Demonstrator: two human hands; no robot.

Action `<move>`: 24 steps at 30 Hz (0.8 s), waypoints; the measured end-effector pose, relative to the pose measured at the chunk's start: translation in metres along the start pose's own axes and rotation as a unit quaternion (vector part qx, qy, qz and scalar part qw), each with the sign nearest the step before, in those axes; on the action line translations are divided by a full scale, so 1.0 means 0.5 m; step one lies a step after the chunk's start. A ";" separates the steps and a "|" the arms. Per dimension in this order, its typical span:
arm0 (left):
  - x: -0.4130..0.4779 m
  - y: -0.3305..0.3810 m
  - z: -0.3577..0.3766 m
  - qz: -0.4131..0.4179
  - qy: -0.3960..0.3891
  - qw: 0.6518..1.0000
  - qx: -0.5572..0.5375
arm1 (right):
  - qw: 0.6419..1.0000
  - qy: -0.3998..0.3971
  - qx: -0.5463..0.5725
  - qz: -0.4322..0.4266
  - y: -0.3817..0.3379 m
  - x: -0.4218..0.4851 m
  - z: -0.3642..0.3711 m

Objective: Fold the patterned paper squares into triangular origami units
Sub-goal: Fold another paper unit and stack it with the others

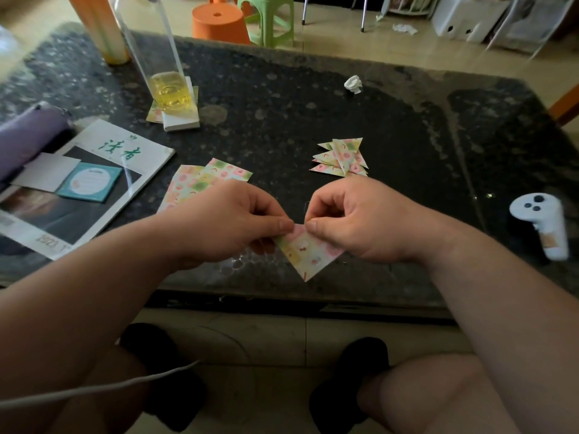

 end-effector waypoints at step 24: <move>-0.021 0.005 -0.024 -0.019 0.089 0.996 -0.023 | 0.998 0.007 0.040 -0.039 0.011 -0.006 -0.016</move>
Point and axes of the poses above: each hand's wrist, its own x-axis towards the middle knuckle, its own z-axis out of the palm, y = z × x, the point moved 7 cm from there along x, towards the middle knuckle, and after that the axes turned 14 degrees about x, right-handed, at the moved point
